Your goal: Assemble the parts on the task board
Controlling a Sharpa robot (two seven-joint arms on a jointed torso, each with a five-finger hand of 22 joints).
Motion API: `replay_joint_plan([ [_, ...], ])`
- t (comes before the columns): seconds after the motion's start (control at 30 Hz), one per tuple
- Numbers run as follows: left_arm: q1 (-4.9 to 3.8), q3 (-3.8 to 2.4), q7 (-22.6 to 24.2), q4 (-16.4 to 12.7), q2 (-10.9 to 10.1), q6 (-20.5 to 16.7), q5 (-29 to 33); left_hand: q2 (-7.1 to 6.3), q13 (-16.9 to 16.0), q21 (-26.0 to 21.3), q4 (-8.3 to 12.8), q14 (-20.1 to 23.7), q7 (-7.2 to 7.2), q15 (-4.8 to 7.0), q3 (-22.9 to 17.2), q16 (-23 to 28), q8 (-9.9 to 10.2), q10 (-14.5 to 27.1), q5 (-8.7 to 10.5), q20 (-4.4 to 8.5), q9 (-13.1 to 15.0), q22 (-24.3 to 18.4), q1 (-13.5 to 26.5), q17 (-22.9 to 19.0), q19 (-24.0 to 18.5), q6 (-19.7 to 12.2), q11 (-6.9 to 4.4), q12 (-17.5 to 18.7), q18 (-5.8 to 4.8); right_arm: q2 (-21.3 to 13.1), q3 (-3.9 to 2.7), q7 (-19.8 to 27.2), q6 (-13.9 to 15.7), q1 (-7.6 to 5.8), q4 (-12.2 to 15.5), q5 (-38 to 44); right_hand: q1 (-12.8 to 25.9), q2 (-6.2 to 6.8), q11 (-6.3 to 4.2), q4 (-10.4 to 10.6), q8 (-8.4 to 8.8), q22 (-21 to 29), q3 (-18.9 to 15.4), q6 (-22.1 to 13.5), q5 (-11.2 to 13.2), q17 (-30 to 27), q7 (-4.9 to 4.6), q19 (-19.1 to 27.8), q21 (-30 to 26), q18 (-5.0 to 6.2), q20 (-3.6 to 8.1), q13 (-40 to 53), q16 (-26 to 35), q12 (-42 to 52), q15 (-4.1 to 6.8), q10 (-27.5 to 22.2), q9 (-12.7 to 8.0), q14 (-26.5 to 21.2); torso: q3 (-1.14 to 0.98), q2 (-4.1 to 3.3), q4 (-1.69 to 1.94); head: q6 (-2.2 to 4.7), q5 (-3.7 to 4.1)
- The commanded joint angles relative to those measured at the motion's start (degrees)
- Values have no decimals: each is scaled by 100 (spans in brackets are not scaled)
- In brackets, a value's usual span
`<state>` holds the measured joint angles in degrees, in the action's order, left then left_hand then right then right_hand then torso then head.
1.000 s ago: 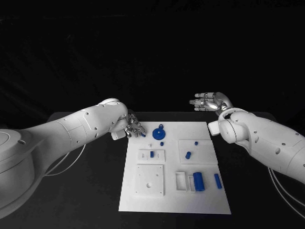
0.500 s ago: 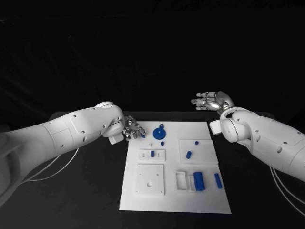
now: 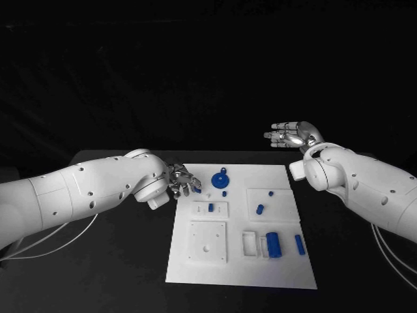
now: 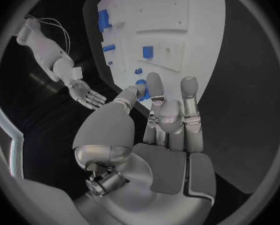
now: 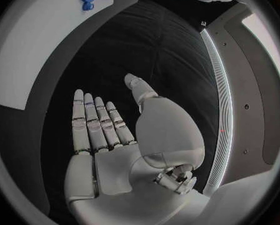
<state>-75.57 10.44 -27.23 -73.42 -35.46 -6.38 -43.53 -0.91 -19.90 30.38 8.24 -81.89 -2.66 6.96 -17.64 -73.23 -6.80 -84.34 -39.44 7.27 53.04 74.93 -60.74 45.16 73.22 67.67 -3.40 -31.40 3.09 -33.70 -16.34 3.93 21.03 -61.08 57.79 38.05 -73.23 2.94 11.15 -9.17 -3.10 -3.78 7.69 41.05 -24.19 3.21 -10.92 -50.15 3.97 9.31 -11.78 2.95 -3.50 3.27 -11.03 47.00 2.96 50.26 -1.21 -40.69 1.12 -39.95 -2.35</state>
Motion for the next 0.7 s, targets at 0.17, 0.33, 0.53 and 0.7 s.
replay_joint_plan([
  [0.17,3,226,-50,-468,-185,-881,-320,-35,17,59,529,-36,352,9,-599,-49,54,-253,-68,-15,3,105,-43,24,9,427,-90,-50,60,-15,-2,31,-76,14,-12,20,28,18,5,33,22,9,-15,-33,-34,-8,-68,22,2,-99,-7,-5,38,-37,-4,-25,-9,-50,1,29,31,-51,1],
  [0.33,50,303,-77,-628,-220,-1070,-467,-54,37,87,515,-38,355,7,-631,-63,70,-253,-67,-36,7,103,-43,26,3,449,-93,-76,88,-10,-2,33,-78,29,-16,20,28,18,5,33,22,9,-15,-33,-34,-8,-68,22,2,-99,-7,-5,38,-37,-4,-25,-9,-50,-2,27,24,-69,-17],
  [0.53,164,331,-55,-752,-218,-1190,-663,-57,40,95,510,-39,356,7,-631,-69,72,-252,-63,-39,8,103,-46,28,4,451,-93,-82,93,-10,-2,37,-79,47,-20,20,31,23,7,46,22,8,-15,-40,-41,-8,-70,25,2,-99,-7,-5,38,-37,-4,-31,-9,-55,1,15,17,-68,-23],
  [0.7,244,336,-29,-778,-181,-1180,-852,-57,40,95,510,-39,356,7,-631,-69,72,-252,-63,-39,8,103,-46,28,4,451,-93,-82,93,-9,-2,39,-81,56,-18,20,31,23,7,46,22,8,-15,-40,-41,-8,-70,25,2,-99,-7,-5,38,-37,-4,-31,-9,-55,0,10,13,-64,-30],
])
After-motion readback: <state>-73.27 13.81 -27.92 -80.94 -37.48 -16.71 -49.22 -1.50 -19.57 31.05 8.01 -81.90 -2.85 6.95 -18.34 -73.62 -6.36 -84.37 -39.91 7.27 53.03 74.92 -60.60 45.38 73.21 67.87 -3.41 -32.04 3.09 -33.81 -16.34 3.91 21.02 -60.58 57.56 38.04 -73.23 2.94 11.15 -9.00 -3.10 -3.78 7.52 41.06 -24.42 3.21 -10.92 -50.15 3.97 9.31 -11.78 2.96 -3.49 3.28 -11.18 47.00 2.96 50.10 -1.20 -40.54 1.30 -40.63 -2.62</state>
